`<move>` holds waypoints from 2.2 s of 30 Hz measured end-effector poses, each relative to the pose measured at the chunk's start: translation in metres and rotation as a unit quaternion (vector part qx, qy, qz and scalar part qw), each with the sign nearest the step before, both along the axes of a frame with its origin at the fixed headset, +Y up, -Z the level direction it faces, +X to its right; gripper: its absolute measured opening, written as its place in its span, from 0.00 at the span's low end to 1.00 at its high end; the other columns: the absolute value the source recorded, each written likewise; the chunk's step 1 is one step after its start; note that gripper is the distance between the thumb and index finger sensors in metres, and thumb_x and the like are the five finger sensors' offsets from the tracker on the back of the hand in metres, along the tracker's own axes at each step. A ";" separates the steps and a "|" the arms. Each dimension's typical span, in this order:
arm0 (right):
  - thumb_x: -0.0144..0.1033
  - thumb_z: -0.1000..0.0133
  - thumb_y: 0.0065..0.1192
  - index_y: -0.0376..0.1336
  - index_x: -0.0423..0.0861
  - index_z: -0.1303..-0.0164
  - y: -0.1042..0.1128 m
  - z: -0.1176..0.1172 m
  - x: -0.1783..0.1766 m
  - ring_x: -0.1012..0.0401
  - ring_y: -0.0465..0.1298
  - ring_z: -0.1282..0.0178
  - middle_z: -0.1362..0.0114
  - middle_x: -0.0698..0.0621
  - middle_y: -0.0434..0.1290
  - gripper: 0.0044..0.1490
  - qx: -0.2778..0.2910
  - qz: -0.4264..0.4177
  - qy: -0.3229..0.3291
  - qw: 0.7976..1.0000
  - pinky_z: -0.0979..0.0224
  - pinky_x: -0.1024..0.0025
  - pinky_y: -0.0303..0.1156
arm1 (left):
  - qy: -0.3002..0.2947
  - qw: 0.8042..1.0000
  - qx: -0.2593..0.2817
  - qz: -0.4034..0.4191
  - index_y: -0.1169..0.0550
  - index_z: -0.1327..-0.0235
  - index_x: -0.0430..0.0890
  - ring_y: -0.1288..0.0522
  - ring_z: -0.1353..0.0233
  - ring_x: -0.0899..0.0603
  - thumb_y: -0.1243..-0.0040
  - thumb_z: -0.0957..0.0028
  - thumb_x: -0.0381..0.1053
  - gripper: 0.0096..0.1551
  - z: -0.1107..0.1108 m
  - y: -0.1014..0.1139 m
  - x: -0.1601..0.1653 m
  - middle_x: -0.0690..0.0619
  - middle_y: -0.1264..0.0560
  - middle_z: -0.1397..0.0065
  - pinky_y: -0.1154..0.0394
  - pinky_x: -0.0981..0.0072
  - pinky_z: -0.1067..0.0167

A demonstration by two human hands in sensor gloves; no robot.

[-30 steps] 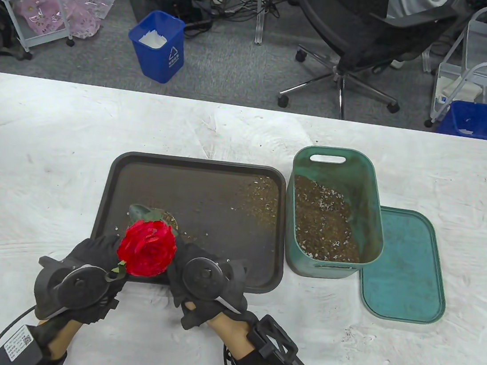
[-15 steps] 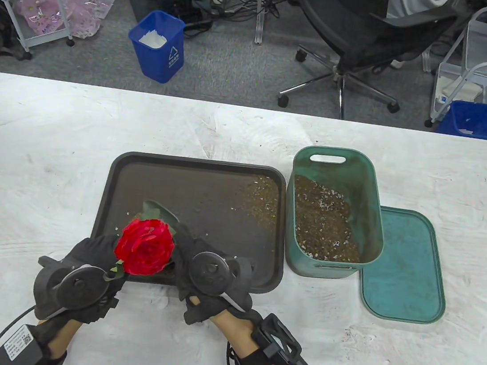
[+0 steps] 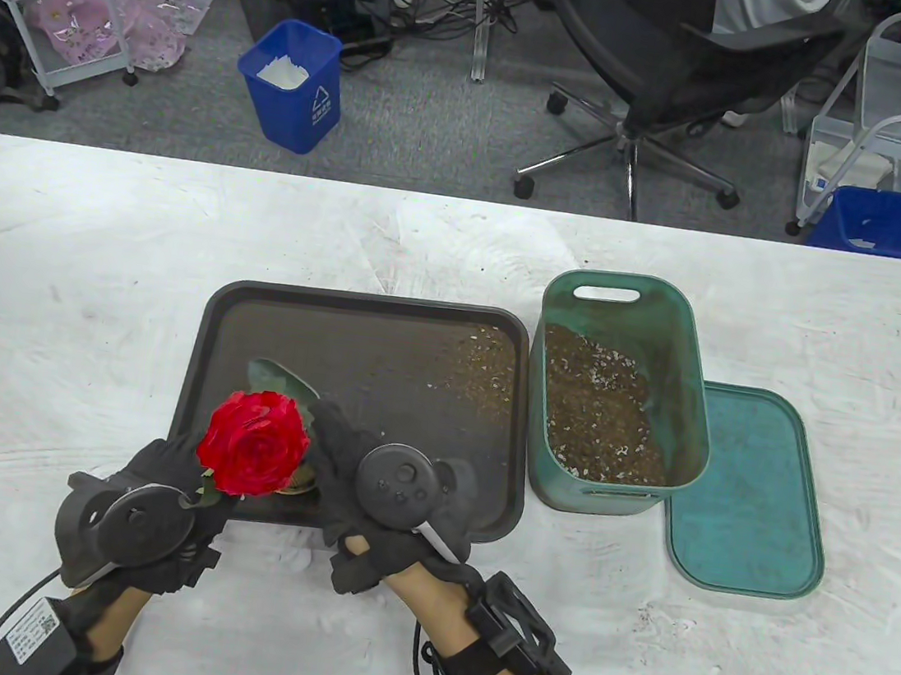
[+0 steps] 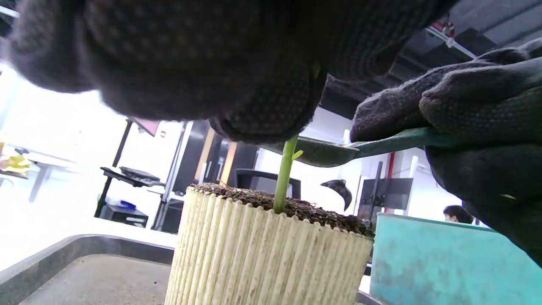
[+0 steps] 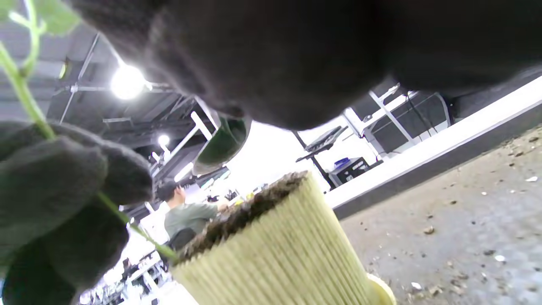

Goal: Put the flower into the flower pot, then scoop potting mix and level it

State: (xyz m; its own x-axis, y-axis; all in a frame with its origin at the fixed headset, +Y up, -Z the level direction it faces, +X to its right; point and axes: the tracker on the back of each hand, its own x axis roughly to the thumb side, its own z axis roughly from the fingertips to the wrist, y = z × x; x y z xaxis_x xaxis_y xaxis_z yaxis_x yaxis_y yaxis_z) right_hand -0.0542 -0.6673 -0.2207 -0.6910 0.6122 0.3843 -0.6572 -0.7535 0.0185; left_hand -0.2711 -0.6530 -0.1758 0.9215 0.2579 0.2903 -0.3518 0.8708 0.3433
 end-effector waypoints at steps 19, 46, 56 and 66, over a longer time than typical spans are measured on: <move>0.46 0.51 0.61 0.65 0.46 0.35 0.026 0.009 0.015 0.61 0.83 0.81 0.68 0.53 0.82 0.34 0.040 -0.037 -0.005 0.999 0.80 0.63 0.83 | 0.002 1.000 -0.003 0.026 0.14 0.54 0.47 0.14 0.76 0.49 0.38 0.56 0.59 0.24 -0.002 -0.001 -0.005 0.52 0.12 0.62 0.15 0.56 0.65; 0.47 0.52 0.67 0.64 0.49 0.33 0.047 0.009 0.056 0.64 0.82 0.83 0.71 0.55 0.81 0.36 0.060 -0.072 -0.062 0.994 0.81 0.66 0.82 | 0.077 0.976 -0.023 0.201 0.09 0.65 0.43 0.14 0.86 0.52 0.32 0.59 0.58 0.23 -0.042 0.071 -0.025 0.51 0.10 0.73 0.13 0.58 0.75; 0.46 0.52 0.67 0.64 0.49 0.33 0.046 0.010 0.052 0.64 0.82 0.83 0.71 0.55 0.81 0.36 0.063 -0.073 -0.054 0.994 0.81 0.66 0.82 | 0.088 0.980 0.012 0.176 0.09 0.64 0.44 0.13 0.85 0.52 0.32 0.59 0.58 0.22 -0.046 0.087 -0.018 0.52 0.09 0.72 0.12 0.59 0.74; 0.46 0.52 0.67 0.64 0.49 0.33 0.042 0.009 0.050 0.64 0.81 0.83 0.71 0.55 0.81 0.35 0.060 -0.061 -0.050 0.995 0.82 0.66 0.82 | 0.106 0.986 0.026 0.128 0.08 0.64 0.46 0.10 0.83 0.52 0.31 0.61 0.58 0.22 -0.053 0.071 -0.001 0.53 0.08 0.69 0.11 0.60 0.73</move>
State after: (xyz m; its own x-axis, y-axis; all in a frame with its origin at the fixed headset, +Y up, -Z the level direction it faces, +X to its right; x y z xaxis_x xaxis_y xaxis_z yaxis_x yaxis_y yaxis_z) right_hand -0.0040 -0.6258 -0.2116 -0.6523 0.6479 0.3934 -0.7385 -0.6601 -0.1373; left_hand -0.2719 -0.5823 -0.2283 0.8692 0.4804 0.1172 -0.4739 0.7414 0.4751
